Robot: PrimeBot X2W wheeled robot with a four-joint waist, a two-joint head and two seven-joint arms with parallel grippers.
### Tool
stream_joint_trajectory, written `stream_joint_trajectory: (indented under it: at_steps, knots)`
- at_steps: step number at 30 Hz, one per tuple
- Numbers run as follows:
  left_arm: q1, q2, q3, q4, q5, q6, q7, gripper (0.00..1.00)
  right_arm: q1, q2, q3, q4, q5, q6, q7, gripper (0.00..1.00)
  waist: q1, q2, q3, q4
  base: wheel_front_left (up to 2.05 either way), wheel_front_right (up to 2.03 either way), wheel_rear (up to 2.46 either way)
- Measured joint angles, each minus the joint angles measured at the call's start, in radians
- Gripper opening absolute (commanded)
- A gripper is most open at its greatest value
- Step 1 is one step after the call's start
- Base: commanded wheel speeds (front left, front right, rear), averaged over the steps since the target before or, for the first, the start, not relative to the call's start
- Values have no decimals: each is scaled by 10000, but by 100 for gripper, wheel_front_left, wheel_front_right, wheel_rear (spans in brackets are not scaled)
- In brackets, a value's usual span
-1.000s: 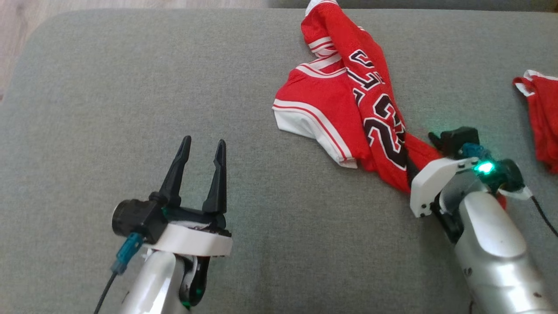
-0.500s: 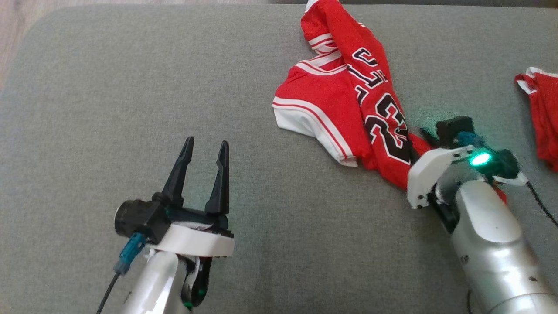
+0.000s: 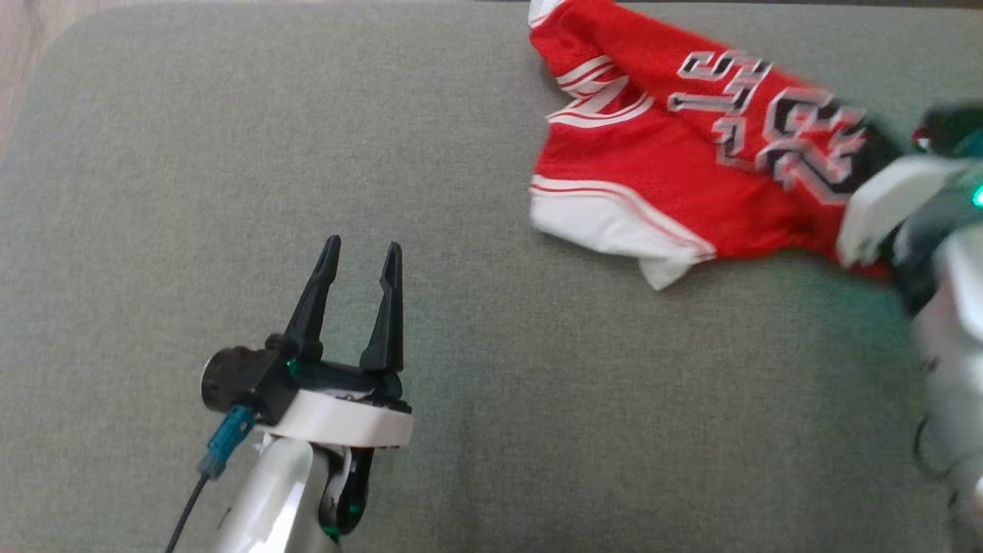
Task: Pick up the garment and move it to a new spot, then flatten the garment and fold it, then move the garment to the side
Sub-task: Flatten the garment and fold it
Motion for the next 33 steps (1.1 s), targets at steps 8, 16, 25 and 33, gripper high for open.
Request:
stream_joint_trajectory:
  at_steps: [8,16,25,33]
  knots:
    - [-317,-2,-146,-17,-130,2,0,100,-2485,-466,-1664,293,-1628,0,-566,100,1,0,357,315,0,0,0]
    - [-327,-2,-125,-13,-219,88,0,100,-2664,115,-2176,899,-2299,0,-1565,100,1,0,262,229,0,0,0]
    - [-285,-2,236,-100,-153,84,0,100,-1475,1337,-1430,-29,-1183,0,-3108,100,-1,0,-215,-474,0,0,0]
    - [6,-2,608,-374,-113,84,-2,100,1990,1695,-295,-3066,537,0,-3283,100,-2,0,-756,-1240,0,0,0]
